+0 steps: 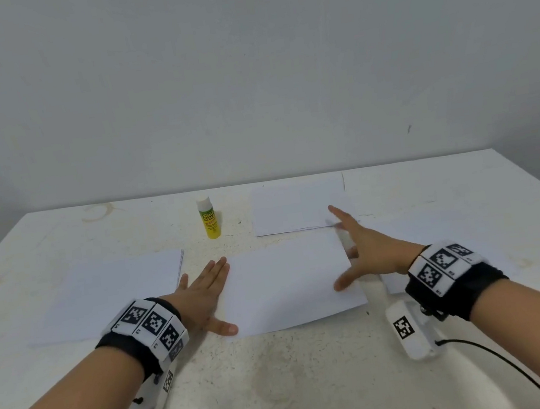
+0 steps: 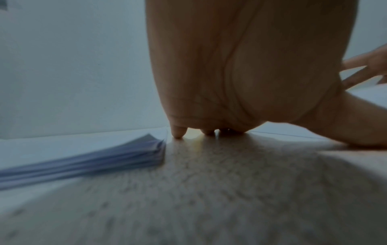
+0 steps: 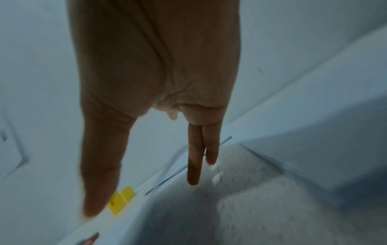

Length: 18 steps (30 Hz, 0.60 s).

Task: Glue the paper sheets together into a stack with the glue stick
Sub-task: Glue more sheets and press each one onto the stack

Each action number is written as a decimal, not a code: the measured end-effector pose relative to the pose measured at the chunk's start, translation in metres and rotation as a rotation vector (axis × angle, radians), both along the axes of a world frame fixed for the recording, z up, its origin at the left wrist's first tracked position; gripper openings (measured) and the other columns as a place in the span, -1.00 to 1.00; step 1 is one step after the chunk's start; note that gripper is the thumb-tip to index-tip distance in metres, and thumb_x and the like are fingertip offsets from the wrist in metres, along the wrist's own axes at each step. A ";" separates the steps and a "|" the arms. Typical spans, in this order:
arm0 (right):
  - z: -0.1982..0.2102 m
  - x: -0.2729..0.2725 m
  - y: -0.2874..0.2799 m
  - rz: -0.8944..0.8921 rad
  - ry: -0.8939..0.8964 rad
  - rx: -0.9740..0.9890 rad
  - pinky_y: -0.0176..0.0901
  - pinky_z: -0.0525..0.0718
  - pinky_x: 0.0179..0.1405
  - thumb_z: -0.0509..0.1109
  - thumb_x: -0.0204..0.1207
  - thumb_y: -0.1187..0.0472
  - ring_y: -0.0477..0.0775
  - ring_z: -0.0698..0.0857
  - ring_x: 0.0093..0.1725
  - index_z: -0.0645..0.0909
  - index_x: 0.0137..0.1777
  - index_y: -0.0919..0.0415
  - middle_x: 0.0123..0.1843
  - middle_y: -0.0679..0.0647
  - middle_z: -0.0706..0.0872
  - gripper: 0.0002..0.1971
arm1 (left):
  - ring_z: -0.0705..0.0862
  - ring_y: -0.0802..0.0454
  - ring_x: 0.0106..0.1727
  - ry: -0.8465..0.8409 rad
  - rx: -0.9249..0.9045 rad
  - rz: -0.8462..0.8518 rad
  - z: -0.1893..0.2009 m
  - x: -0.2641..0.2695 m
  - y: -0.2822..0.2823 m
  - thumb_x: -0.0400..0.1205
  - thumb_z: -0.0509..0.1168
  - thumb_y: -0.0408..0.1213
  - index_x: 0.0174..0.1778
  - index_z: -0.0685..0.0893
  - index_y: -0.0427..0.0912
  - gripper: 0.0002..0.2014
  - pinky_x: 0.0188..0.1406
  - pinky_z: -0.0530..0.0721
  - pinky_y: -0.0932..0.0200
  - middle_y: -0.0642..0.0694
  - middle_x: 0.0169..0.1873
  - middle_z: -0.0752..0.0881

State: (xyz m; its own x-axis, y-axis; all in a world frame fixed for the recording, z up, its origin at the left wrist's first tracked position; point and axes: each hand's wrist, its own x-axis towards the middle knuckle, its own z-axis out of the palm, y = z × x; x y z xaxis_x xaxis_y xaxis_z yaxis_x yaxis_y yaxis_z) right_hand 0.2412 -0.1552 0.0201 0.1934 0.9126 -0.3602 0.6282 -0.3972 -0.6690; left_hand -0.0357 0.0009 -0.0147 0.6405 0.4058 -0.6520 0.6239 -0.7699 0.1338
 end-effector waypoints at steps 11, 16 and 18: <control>-0.038 -0.017 -0.015 -0.303 0.403 0.161 -0.15 0.69 0.02 0.55 0.42 0.32 0.18 0.70 0.02 0.77 0.01 0.05 0.00 0.18 0.70 -0.79 | -0.50 0.02 0.60 0.000 -0.022 0.012 0.000 0.001 0.000 -0.28 -0.20 0.80 0.54 -0.58 -0.21 0.63 0.56 -0.34 -0.29 -0.04 0.55 -0.59; -0.040 -0.023 -0.013 -0.289 0.249 0.180 -0.47 0.58 -0.12 0.51 0.45 0.39 -0.07 0.71 -0.07 0.77 0.07 0.13 -0.06 -0.03 0.75 -0.76 | -0.52 0.02 0.59 0.013 -0.018 0.021 0.000 0.001 -0.001 -0.32 -0.21 0.80 0.52 -0.60 -0.21 0.64 0.55 -0.36 -0.27 -0.05 0.53 -0.61; -0.036 -0.022 -0.014 -0.288 0.213 0.196 -0.59 0.47 -0.32 0.49 0.47 0.41 -0.24 0.61 -0.30 0.76 0.09 0.11 -0.27 -0.21 0.64 -0.74 | -0.51 0.00 0.60 0.026 0.000 0.023 0.000 0.003 -0.002 -0.36 -0.26 0.80 0.52 -0.60 -0.23 0.67 0.55 -0.36 -0.28 -0.07 0.54 -0.61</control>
State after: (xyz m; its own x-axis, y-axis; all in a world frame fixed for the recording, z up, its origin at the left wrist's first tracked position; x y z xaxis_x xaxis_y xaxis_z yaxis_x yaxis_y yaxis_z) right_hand 0.2188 -0.1690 -0.0160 0.3912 0.8872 -0.2445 0.3486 -0.3887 -0.8529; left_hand -0.0330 -0.0013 -0.0150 0.6135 0.4201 -0.6686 0.6449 -0.7552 0.1172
